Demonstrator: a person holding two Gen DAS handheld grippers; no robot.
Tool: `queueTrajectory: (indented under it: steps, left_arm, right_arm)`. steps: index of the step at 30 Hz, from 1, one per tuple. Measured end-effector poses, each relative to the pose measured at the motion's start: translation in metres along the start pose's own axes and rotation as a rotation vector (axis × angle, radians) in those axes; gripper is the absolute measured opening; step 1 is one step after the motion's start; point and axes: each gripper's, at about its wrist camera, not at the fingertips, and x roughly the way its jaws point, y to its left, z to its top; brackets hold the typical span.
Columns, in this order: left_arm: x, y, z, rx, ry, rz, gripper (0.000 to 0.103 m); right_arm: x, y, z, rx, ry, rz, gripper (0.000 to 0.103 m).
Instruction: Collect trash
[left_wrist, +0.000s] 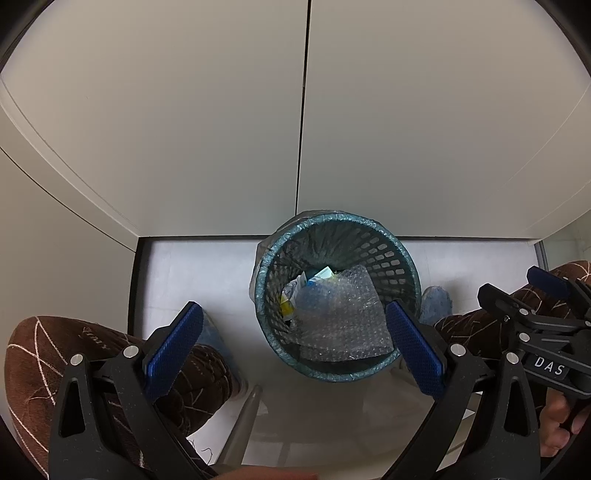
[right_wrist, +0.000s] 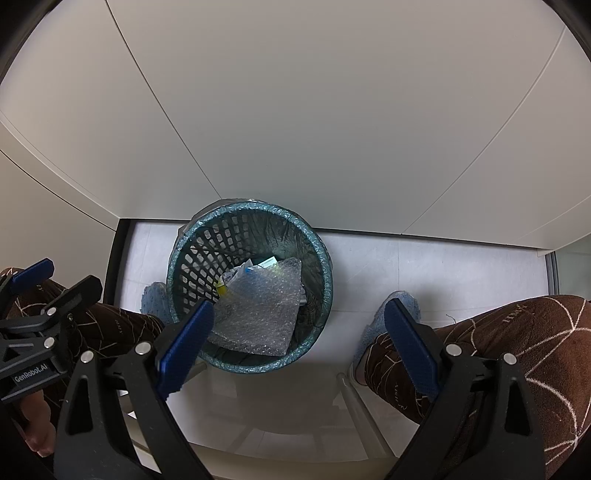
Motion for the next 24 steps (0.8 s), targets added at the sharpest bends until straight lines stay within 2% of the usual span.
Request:
queueTrajectory:
  steps: [24]
  left_arm:
    - [0.0018, -0.0021, -0.0023, 0.008, 0.003, -0.002, 0.097]
  right_arm:
    - [0.0001, -0.0001, -0.0001, 0.0, 0.001, 0.001, 0.09]
